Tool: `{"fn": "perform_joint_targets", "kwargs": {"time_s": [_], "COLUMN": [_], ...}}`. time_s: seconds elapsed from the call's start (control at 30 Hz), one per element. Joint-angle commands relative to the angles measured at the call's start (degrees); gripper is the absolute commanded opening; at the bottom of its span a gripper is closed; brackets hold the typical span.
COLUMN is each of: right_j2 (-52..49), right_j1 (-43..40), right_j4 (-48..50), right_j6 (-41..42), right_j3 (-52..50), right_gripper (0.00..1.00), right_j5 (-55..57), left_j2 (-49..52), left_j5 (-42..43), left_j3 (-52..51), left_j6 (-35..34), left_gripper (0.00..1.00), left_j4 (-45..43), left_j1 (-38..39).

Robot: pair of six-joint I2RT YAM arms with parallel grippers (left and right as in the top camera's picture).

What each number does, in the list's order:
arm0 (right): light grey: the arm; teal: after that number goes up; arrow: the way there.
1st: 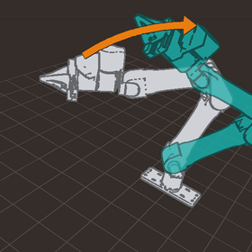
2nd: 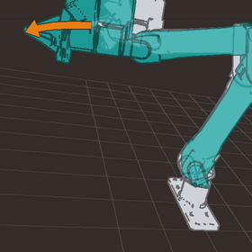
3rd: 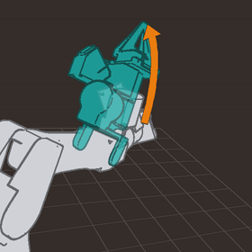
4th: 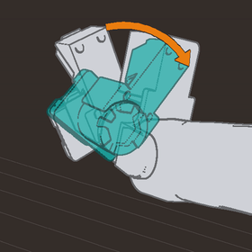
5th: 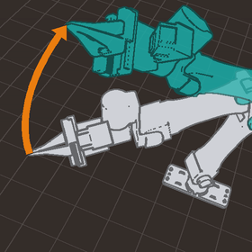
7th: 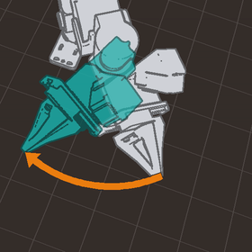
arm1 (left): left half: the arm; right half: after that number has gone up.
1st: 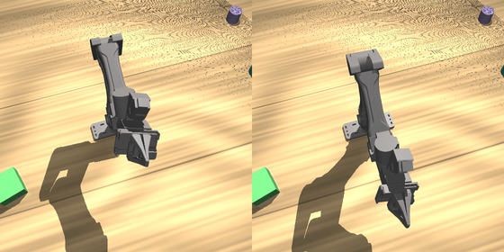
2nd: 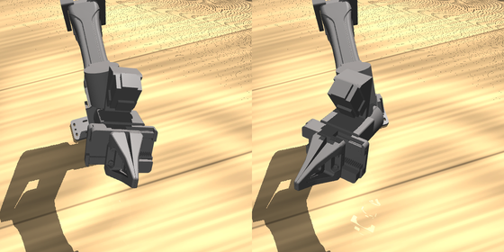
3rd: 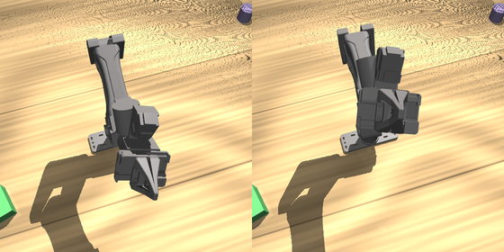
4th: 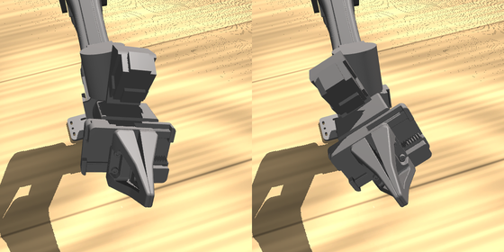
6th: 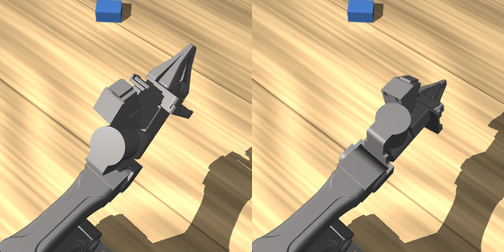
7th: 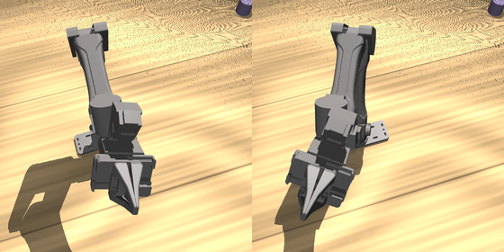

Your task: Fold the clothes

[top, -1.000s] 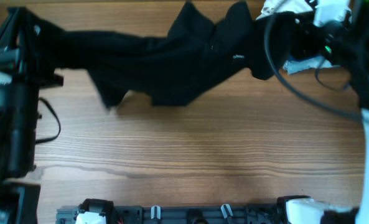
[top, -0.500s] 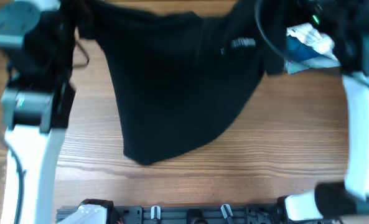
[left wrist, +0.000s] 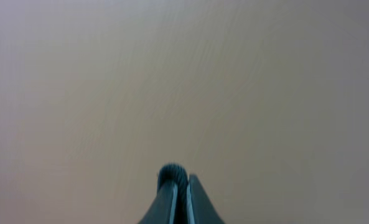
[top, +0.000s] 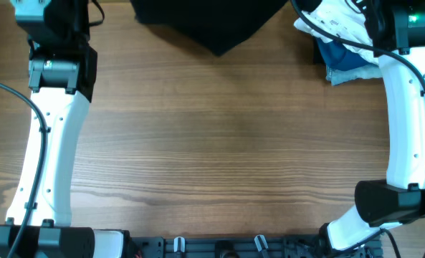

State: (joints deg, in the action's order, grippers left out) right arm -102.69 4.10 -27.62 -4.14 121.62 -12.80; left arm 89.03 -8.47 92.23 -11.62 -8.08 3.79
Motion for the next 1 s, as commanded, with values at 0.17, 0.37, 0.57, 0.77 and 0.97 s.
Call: {"fn": "perform_joint_targets", "kwargs": {"time_s": [0.17, 0.37, 0.57, 0.77, 0.97], "right_j2": [-4.5, -6.0, -5.1, 0.3, 2.7], "right_j1": [2.8, 6.5, 7.0, 7.7, 11.3], "right_j4": [-29.8, -40.2, -42.2, -45.2, -51.9], "right_j6": [-1.6, -1.6, 2.7, 2.1, 1.1], "right_j3": [0.5, -6.9, -18.9, -27.5, -32.9], "right_gripper": [0.04, 0.04, 0.05, 0.08, 0.48], "right_j5": [-7.0, -6.5, -6.6, -6.8, -7.2], "left_j2": [-1.1, -1.0, -1.0, -1.0, -1.0], "left_j5": [0.5, 1.3, 2.3, 2.8, 2.9], "left_j3": [1.0, -1.1, -7.5, -10.2, -10.5], "left_j6": [0.3, -5.8, -10.2, -13.1, -13.1], "left_gripper": [0.04, 0.04, 0.04, 0.06, 0.61], "left_j4": [48.2, 68.7, 73.4, 76.0, 79.3], "left_j1": [0.0, 0.1, 0.1, 0.1, 0.1]}}
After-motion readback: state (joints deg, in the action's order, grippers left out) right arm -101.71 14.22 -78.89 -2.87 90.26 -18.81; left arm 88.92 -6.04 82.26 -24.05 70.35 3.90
